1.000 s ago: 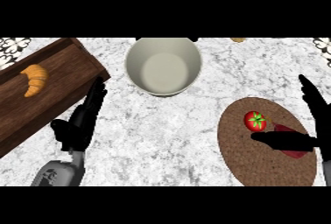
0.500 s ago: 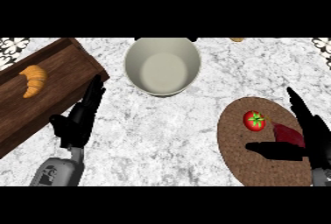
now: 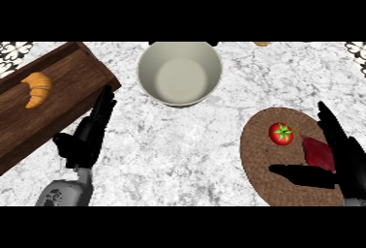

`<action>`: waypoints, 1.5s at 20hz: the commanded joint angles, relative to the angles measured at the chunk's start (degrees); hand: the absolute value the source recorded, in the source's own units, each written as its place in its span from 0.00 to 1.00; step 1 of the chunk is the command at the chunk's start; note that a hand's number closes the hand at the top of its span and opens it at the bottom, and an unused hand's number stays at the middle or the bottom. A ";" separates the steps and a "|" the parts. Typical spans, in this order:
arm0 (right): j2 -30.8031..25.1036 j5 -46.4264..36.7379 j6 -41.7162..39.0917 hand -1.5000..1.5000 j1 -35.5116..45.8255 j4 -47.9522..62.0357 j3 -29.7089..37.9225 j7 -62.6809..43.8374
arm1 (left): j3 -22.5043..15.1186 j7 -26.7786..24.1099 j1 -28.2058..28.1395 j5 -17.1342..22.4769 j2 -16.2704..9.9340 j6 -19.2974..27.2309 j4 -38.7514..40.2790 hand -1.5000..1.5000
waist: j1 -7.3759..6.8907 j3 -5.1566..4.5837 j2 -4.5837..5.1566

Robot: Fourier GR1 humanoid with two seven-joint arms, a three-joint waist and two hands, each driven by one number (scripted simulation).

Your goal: Pick the tomato from the placemat and place it in the bowl

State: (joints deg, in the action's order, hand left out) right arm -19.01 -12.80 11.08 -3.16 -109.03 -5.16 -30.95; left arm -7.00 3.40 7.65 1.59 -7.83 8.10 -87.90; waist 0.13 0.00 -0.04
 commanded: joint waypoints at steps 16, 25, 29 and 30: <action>10.92 -1.65 -1.04 0.00 2.75 16.31 4.31 12.48 | 2.55 -0.87 -1.78 -3.44 2.96 -2.90 -0.78 0.50 | -0.12 -0.01 0.04; 10.02 -10.71 2.32 0.00 6.25 26.94 4.18 11.88 | 5.93 0.34 1.17 -1.20 1.74 -5.39 1.38 0.50 | -0.20 0.00 0.09; 8.41 -8.71 -1.94 0.00 7.25 28.35 5.75 13.14 | 6.14 2.97 -1.05 -0.32 1.00 -6.88 -4.08 0.50 | -0.29 0.00 0.02; 8.07 -6.07 -3.94 0.00 7.23 27.78 6.75 13.59 | 5.96 -2.89 1.47 -2.00 2.67 -5.97 4.62 0.50 | -0.04 -0.01 0.09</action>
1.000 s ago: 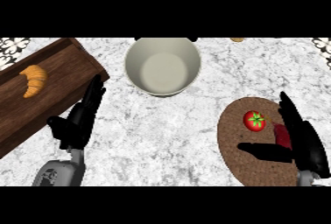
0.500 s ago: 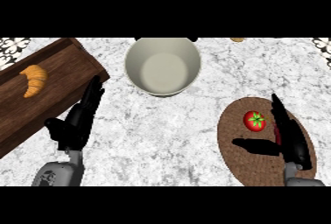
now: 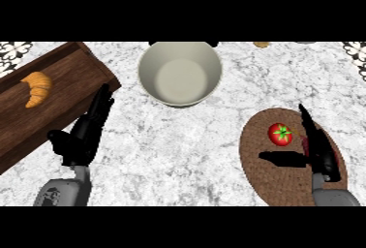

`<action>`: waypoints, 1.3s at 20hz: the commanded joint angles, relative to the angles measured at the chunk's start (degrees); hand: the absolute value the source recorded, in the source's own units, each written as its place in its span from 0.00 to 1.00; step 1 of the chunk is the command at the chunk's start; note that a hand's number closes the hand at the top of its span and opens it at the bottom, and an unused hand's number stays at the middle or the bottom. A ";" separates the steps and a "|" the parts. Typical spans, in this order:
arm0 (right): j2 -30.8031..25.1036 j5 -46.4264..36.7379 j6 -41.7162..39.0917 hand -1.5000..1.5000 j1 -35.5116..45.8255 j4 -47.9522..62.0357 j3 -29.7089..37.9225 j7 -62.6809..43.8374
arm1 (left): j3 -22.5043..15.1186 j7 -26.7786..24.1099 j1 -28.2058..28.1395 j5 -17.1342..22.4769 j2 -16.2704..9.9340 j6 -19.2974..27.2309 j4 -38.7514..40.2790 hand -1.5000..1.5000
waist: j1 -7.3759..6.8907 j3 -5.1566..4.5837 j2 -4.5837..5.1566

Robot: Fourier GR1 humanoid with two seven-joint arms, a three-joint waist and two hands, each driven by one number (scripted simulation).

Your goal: Pick the tomato from the placemat and place it in the bowl

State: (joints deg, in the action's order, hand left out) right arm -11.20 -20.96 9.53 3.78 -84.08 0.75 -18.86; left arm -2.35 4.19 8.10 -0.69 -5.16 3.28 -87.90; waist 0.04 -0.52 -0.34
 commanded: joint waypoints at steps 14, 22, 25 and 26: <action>2.80 -4.39 -3.11 1.00 2.60 7.06 -4.86 9.06 | 1.70 -0.88 2.30 -0.44 0.09 -1.14 3.30 0.50 | 0.09 0.51 0.36; 11.06 -0.26 -11.36 1.00 14.92 0.72 -39.42 7.32 | -2.04 -0.64 2.02 -1.90 2.12 -0.79 2.14 0.50 | -4.59 0.50 0.38; 11.13 6.74 -2.71 1.00 18.54 -2.69 -45.97 8.20 | -2.45 0.61 2.15 -2.03 3.04 -0.08 1.80 0.50 | -3.46 0.58 0.43; 11.15 7.04 0.28 1.00 19.24 -4.91 -49.39 7.09 | -1.70 0.27 4.01 -2.17 3.16 0.66 2.21 0.50 | -2.87 0.55 0.37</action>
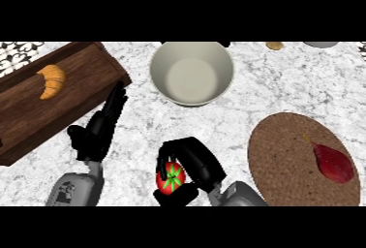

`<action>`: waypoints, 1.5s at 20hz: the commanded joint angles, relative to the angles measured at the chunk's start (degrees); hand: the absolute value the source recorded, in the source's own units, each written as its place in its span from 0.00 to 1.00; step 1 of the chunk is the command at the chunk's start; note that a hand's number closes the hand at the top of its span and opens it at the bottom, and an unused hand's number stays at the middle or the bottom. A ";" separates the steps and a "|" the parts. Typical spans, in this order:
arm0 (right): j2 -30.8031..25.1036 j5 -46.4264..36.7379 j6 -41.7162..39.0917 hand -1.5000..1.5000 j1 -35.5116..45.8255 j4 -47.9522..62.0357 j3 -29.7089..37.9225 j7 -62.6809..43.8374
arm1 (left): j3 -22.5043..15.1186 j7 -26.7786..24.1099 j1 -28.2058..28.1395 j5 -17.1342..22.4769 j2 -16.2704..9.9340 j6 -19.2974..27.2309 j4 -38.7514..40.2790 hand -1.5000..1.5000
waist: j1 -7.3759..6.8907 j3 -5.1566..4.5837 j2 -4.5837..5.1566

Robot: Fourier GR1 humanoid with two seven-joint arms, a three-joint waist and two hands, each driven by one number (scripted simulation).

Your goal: Pick the tomato from the placemat and place it in the bowl

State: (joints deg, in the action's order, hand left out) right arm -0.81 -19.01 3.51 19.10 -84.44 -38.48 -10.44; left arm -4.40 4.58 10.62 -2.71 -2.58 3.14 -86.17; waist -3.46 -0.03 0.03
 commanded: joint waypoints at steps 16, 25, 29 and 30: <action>0.80 -6.45 17.60 1.00 40.94 -14.22 -8.04 -38.57 | 0.65 -0.06 -3.50 -0.87 -1.13 0.22 -2.79 0.50 | 2.30 -0.07 -0.31; 0.80 -1.43 15.84 1.00 58.69 -3.55 3.22 -46.69 | 2.72 -1.09 -0.87 0.19 -1.56 -0.56 0.62 0.50 | 2.55 -0.08 -0.13; 0.80 1.83 14.48 1.00 57.08 5.40 8.77 -35.85 | 1.94 -1.44 -2.87 0.50 -0.80 -0.88 -0.94 0.50 | 2.28 -0.04 0.11; -0.05 0.23 10.67 1.00 53.96 5.60 9.27 -34.05 | 1.82 -0.35 -2.80 0.01 -0.61 -0.17 -1.30 0.50 | 2.76 -0.01 0.09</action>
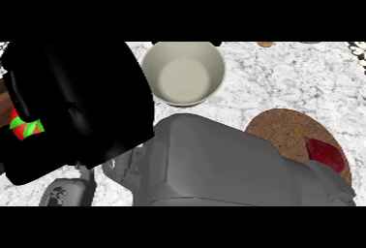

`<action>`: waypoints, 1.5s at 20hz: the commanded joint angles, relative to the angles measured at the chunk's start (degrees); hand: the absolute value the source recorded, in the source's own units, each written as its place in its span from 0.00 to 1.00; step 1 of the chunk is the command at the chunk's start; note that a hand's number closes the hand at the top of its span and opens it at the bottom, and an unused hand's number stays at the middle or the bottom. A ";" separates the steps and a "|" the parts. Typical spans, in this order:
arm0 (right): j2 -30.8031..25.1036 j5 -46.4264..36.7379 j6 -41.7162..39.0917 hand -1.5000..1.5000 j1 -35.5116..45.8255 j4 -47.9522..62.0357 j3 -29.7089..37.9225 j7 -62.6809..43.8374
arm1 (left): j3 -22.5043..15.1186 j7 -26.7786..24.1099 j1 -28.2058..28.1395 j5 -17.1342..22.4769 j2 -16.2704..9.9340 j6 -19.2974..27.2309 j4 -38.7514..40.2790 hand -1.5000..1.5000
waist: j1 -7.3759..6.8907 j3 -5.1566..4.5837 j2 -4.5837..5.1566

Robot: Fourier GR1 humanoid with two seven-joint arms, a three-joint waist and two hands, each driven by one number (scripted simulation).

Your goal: Pick the tomato from the placemat and place it in the bowl

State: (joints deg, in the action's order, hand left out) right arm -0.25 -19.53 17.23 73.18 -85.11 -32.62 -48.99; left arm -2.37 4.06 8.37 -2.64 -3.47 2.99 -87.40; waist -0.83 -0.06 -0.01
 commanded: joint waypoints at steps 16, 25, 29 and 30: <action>-3.52 -9.87 -1.54 1.00 2.15 40.41 8.02 25.78 | -0.91 0.12 -1.98 -0.19 0.27 -0.80 -2.80 0.50 | -0.67 0.02 0.37; -1.89 -11.39 0.80 1.00 0.11 57.66 11.60 37.79 | 1.26 1.51 2.29 0.55 -0.77 -1.35 -0.32 0.50 | -1.26 0.02 0.80; -1.88 -5.37 -4.06 0.00 -2.44 60.28 16.88 42.02 | -0.81 1.60 2.34 -1.20 1.00 0.12 -0.96 0.50 | -1.05 0.05 0.78; -3.17 -4.56 -5.65 0.00 -2.46 62.17 17.88 45.26 | -2.13 2.11 0.87 -1.56 1.88 0.45 -2.67 0.50 | -1.63 0.06 0.92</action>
State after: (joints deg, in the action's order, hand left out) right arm -2.77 -27.02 15.28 71.83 -27.67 -17.91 -9.46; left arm -3.61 6.39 10.19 -3.87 -2.20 3.31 -89.12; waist -2.04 -0.01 0.77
